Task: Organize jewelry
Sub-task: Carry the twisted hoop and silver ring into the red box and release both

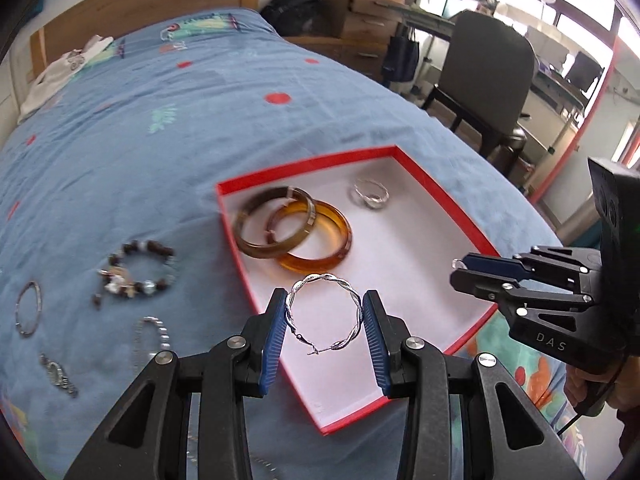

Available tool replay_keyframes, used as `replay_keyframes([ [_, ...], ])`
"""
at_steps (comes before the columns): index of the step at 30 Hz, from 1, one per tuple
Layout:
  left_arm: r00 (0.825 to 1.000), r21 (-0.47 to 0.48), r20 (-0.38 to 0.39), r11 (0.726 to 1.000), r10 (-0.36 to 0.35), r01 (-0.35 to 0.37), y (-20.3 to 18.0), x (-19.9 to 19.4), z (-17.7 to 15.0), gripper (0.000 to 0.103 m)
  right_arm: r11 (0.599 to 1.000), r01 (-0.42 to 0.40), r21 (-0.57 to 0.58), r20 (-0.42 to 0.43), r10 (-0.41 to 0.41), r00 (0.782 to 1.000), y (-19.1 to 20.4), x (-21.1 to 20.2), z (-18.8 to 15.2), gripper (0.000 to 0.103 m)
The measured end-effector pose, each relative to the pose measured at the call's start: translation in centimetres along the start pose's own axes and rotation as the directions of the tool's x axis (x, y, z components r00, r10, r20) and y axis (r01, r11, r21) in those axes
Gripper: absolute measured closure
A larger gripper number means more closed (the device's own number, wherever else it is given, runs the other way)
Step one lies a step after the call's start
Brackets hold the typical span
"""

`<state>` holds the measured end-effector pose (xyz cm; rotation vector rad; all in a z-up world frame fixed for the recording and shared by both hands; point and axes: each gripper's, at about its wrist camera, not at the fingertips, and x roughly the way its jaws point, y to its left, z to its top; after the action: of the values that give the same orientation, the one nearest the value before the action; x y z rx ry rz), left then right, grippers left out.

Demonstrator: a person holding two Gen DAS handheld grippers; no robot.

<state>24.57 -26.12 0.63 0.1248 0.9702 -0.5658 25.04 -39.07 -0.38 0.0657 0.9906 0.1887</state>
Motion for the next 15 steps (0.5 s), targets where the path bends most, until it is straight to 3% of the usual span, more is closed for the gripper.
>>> replay_keyframes([
  [6, 0.999, 0.026, -0.046, 1.000, -0.002, 0.003, -1.3, 2.2, -0.4, 0.065, 0.998, -0.030, -0.053, -0.043, 0.027, 0.999, -0.1, 1.3, 0.2, 0.084],
  [15, 0.989, 0.114, -0.133, 0.993, 0.060, -0.045, -2.2, 5.0, -1.4, 0.066, 0.986, -0.005, -0.169, -0.139, -0.019, 0.990, 0.2, 3.0, 0.0, 0.084],
])
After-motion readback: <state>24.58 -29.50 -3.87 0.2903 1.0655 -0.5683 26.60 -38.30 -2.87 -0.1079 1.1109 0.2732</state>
